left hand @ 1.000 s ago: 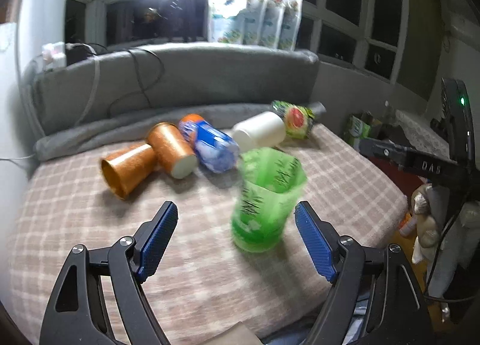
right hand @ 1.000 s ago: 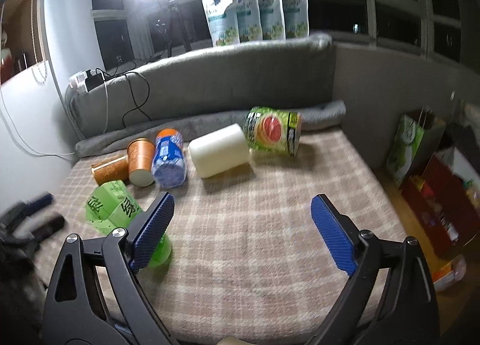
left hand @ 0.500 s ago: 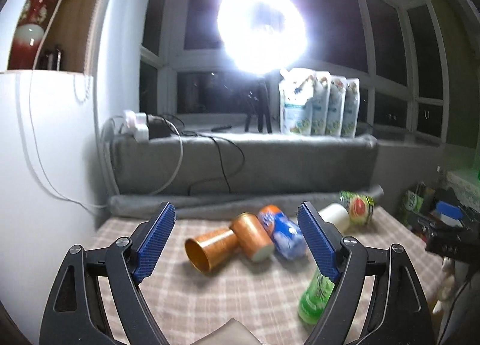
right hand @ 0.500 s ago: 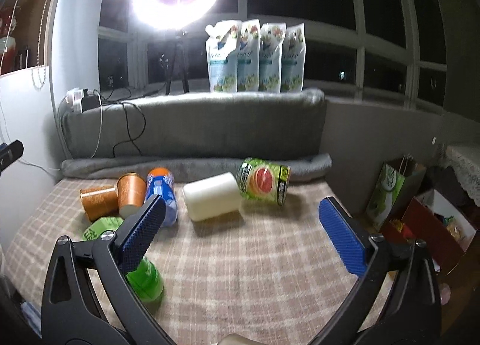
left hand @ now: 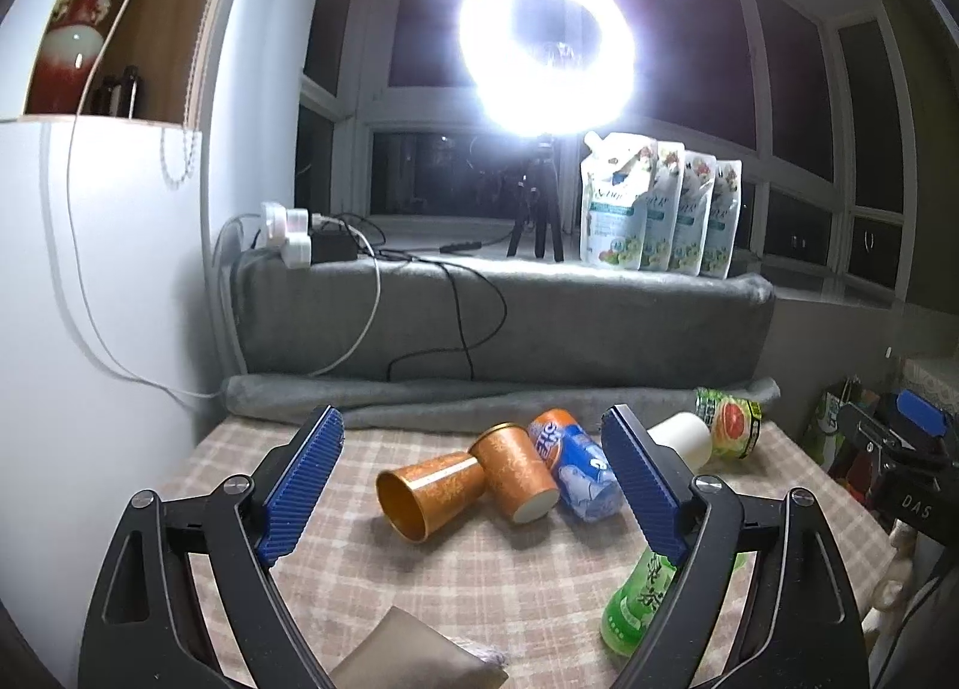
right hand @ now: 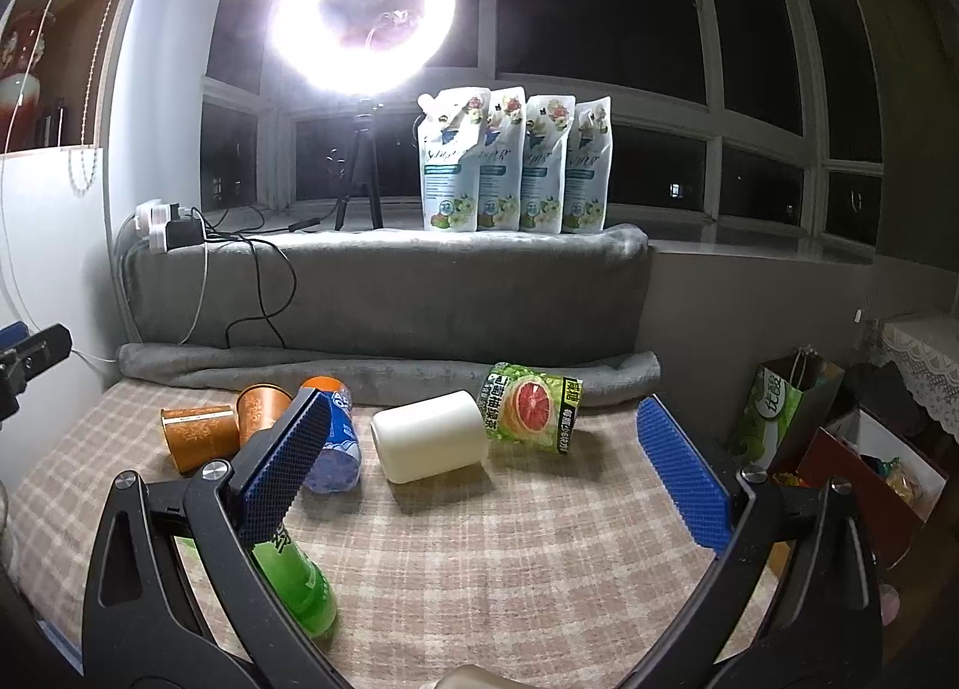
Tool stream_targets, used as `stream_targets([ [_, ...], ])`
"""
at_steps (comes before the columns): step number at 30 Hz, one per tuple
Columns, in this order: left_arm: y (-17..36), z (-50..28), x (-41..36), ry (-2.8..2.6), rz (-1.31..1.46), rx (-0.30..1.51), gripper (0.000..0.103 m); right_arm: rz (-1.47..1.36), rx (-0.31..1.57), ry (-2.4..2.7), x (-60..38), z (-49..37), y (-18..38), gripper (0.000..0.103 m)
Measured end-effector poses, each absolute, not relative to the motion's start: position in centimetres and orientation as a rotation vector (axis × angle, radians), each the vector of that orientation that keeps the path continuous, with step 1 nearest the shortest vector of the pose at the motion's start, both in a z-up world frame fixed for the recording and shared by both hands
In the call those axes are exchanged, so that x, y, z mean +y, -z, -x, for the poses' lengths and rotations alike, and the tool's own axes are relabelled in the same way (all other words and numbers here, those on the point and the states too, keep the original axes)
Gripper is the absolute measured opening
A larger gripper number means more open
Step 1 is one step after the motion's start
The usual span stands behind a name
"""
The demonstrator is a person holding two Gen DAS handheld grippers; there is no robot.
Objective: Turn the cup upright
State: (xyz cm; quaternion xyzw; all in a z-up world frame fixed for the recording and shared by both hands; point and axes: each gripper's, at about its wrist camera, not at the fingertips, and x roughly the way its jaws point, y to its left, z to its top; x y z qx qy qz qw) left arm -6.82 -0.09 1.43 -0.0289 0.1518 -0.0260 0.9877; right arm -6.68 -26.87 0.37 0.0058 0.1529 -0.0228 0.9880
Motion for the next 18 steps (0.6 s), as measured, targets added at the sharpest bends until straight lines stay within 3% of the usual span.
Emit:
stream_targets([
  [5,-1.09,6.84,0.16,0.043,0.072,0.314,0.101,-0.022,0.309,0.042,-26.83,6.59,-0.34,0.103],
  [18,-1.13,6.9,0.11,0.043,0.068,0.315,0.102,-0.024,0.313,0.041,-26.82,6.48,-0.29,0.103],
])
